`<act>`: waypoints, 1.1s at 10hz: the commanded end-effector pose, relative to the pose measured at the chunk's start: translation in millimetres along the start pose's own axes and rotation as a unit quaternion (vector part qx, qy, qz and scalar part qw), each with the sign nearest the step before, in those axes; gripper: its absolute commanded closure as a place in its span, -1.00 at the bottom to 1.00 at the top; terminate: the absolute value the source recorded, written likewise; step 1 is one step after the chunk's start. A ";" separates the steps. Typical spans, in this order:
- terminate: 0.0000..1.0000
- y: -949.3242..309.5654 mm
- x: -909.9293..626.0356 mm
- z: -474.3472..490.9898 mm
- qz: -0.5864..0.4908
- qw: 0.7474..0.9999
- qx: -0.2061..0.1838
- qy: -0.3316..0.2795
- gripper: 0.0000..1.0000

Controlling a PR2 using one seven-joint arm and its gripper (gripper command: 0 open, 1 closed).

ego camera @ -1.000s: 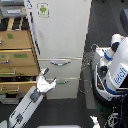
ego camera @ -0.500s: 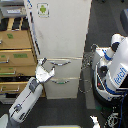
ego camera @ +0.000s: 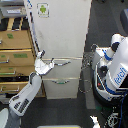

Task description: Opening the fridge

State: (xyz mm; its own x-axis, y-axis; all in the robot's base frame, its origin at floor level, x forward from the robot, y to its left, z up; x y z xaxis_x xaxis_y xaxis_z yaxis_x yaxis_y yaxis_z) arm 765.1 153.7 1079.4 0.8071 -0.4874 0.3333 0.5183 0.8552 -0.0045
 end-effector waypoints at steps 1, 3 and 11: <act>-1.00 104.8 122.0 13.7 0.176 0.977 0.064 0.098 -1.00; -1.00 106.0 131.3 13.3 0.182 0.976 0.071 0.098 -1.00; -1.00 150.2 71.3 48.2 0.212 0.962 0.117 0.124 -1.00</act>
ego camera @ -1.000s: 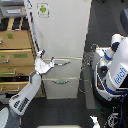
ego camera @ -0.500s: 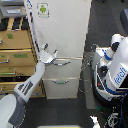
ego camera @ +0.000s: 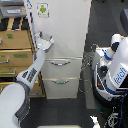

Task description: Opening the fridge

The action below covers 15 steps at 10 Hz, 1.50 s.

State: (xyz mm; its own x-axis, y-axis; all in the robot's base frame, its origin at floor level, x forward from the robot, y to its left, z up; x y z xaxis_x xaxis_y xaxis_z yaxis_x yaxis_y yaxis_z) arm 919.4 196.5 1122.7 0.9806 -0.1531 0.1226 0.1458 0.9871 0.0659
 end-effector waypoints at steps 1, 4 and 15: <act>-1.00 77.6 -47.0 41.5 0.035 0.998 0.046 0.000 -1.00; -1.00 104.3 -48.0 45.9 0.047 0.998 0.048 -0.007 -1.00; -1.00 111.1 -23.9 -29.2 0.038 0.999 -0.022 0.011 1.00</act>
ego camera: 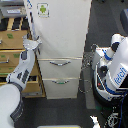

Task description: Opening the fridge

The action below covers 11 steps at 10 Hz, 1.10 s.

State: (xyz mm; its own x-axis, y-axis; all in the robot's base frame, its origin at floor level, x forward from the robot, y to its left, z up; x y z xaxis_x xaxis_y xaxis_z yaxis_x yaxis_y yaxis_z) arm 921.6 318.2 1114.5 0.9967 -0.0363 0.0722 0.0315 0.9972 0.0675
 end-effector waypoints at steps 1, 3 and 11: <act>-1.00 -7.5 -8.1 -16.0 -0.019 0.999 -0.029 -0.015 1.00; -1.00 -6.9 -9.9 -17.6 -0.018 0.999 -0.029 -0.014 1.00; -1.00 -91.3 0.9 -3.9 -0.063 0.996 -0.054 -0.019 1.00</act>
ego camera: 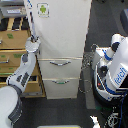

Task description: Opening the fridge

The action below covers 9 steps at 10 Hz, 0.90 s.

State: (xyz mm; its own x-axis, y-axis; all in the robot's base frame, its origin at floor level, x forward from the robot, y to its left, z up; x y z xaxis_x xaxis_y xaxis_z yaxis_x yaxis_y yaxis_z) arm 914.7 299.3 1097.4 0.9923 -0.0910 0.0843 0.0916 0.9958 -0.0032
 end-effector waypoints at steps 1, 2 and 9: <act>-1.00 -83.6 12.7 12.2 -0.048 0.999 -0.015 -0.015 1.00; -1.00 -87.2 11.9 16.7 -0.051 0.998 -0.015 -0.017 1.00; -1.00 -132.8 -245.8 185.6 -0.323 0.934 -0.134 -0.067 1.00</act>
State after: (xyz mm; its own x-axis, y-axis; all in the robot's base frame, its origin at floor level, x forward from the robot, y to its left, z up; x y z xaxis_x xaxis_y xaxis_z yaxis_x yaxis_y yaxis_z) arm 907.5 298.1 1104.5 0.9902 -0.0827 0.1129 0.0881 0.9951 -0.0441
